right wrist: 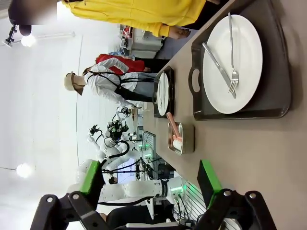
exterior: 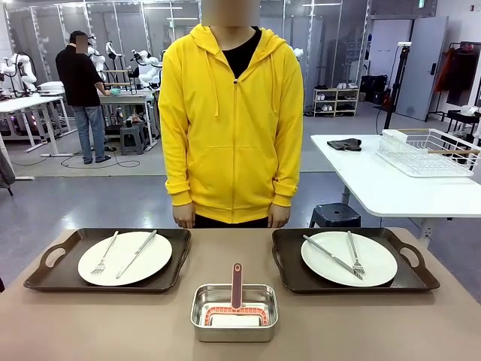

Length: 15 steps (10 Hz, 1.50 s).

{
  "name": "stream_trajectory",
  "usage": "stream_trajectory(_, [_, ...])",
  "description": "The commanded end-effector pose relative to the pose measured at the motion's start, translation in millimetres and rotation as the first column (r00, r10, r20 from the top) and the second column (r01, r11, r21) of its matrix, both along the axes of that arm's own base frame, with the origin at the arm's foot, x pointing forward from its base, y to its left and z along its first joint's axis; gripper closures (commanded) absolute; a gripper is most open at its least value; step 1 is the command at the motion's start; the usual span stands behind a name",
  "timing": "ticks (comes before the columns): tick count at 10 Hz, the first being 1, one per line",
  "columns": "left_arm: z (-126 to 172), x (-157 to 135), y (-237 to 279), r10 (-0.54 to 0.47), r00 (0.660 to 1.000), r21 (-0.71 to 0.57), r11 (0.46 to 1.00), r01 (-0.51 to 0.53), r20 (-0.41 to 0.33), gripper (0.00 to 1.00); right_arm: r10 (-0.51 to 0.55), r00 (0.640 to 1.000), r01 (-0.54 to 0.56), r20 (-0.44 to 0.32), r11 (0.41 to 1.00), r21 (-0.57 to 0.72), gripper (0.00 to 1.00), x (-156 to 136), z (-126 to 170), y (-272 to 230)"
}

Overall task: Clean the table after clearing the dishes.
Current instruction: When the left (or right) Handle tray is removed, use the left hand (or right hand) to clean the left (or right) side of the table with the Lint Roller.

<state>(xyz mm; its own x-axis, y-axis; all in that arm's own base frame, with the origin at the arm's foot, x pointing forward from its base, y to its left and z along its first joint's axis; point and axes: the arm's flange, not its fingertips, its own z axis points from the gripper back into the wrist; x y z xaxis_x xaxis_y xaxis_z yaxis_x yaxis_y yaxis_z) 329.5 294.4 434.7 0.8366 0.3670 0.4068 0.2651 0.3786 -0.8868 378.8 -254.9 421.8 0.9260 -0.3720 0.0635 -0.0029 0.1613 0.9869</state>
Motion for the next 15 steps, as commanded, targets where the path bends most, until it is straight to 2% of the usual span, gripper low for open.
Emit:
stream_trajectory(1, [1.9,-4.2,2.1,0.001,1.0,-0.003,1.0,-0.001,0.005,0.0,0.008,1.0,-0.008,0.005,1.0,0.006,0.0,0.1,-0.8,3.0])
stream_trajectory(15, [1.9,-4.2,2.1,0.001,1.0,-0.003,1.0,-0.001,0.005,0.0,0.008,1.0,-0.008,0.005,1.0,0.006,0.0,0.1,-0.8,3.0])
